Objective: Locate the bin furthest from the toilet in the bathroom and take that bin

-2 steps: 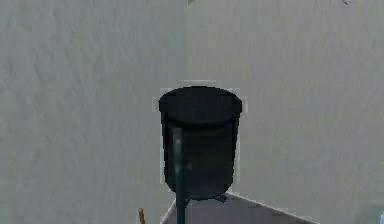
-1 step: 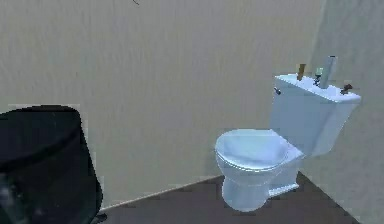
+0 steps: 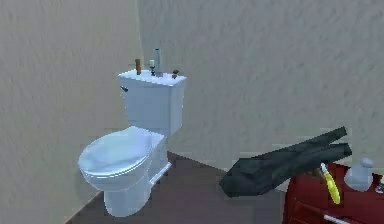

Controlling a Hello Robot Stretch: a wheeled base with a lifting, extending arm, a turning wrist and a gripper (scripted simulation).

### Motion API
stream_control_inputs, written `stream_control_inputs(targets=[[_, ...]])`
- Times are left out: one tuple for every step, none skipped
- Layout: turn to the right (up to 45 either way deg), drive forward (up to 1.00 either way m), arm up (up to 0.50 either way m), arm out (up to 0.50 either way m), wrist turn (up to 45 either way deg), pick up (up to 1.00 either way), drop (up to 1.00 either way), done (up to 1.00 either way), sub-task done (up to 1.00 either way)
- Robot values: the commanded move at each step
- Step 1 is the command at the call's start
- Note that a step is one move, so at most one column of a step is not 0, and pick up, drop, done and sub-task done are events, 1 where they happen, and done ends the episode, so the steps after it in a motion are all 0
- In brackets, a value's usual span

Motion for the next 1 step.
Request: stream_control_inputs(targets=[[0.0,0.30,0.00,0.00,0.0,0.00,0.00,0.00,0.00]])
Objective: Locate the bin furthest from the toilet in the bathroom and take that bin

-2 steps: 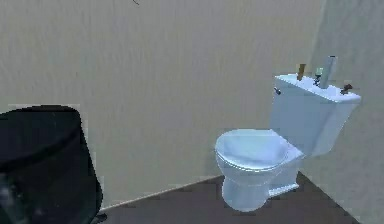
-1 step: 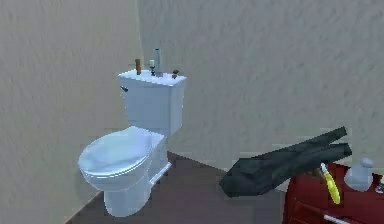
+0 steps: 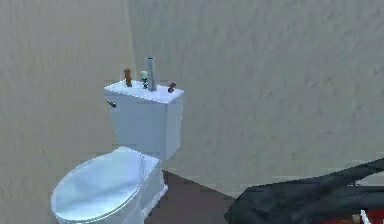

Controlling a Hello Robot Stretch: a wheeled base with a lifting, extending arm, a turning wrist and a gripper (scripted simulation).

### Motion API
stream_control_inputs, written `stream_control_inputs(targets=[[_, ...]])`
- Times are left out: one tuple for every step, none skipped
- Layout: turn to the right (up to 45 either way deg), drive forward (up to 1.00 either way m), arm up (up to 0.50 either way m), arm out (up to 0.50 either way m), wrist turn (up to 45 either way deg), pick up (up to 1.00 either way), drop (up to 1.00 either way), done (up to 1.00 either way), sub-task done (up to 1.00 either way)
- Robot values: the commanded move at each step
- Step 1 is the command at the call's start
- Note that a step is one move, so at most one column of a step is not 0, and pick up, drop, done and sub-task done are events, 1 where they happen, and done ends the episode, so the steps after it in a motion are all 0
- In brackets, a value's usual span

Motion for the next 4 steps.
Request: stream_control_inputs(targets=[[45.0,0.00,0.00,0.00,0.0,0.00,0.00,0.00,0.00],[45.0,0.00,0.00,0.00,0.0,0.00,0.00,0.00,0.00],[39.0,0.00,0.00,0.00,0.0,0.00,0.00,0.00,0.00],[0.0,1.00,0.00,0.00,0.0,0.00,0.00,0.00,0.00]])
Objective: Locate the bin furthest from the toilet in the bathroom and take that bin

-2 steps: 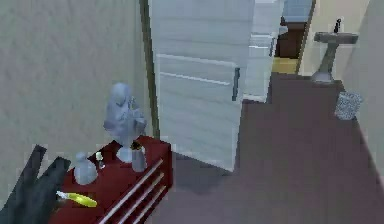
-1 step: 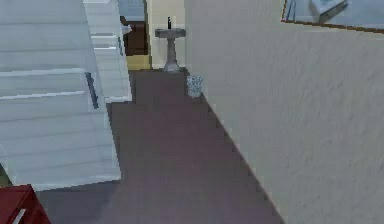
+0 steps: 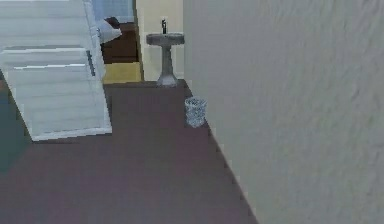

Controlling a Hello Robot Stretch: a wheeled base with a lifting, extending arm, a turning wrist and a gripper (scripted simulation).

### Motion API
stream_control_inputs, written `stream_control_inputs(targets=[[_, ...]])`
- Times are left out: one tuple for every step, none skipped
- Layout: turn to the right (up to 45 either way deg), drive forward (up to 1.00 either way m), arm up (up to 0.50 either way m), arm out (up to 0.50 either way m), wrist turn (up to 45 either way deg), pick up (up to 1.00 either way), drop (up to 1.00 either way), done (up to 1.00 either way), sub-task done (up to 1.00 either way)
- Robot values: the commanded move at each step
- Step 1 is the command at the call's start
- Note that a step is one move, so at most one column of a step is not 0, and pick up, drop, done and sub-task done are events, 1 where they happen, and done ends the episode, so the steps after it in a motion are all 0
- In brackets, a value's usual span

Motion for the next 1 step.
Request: stream_control_inputs(targets=[[3.0,0.00,0.00,0.00,0.0,0.00,0.00,0.00,0.00]])
